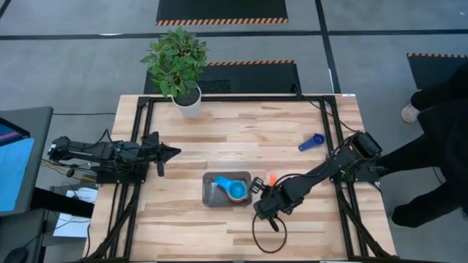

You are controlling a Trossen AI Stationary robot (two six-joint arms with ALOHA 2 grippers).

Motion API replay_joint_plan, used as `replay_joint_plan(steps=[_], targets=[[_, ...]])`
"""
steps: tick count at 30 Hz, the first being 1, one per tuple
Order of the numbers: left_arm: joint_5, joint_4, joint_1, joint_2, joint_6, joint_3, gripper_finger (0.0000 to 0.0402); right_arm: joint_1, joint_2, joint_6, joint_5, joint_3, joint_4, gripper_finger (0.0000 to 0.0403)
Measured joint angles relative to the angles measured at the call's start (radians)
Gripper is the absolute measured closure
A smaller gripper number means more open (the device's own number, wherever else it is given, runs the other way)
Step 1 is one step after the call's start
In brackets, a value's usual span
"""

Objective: Nest measuring cups in basket
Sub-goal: Stack the orange measuring cup on top of the light blue measuring cup into the black bin

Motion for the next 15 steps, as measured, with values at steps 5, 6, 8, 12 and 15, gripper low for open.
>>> replay_joint_plan(steps=[5, 6, 8, 12, 15], targets=[[0.0, -0.001, 0.0, 0.0, 0.002, 0.0, 0.0402, -0.021, -0.001, -0.255, 0.077, 0.108, -0.054, 0.0392], [0.0, -0.002, 0.0, 0.0, 0.002, 0.0, 0.0402, -0.03, -0.001, -0.313, 0.078, 0.127, -0.054, 0.0392], [0.0, -0.003, 0.0, 0.0, 0.003, 0.0, 0.0401, -0.053, -0.001, -0.42, 0.078, 0.158, -0.037, 0.0391], [-0.001, -0.003, 0.0, 0.0, 0.004, 0.0, 0.0401, -0.102, -0.001, -0.618, 0.072, 0.189, 0.018, 0.0389], [-0.003, -0.003, 0.0, 0.0, 0.003, 0.0, 0.0401, -0.142, -0.001, -0.739, 0.031, 0.192, 0.038, 0.0393]])
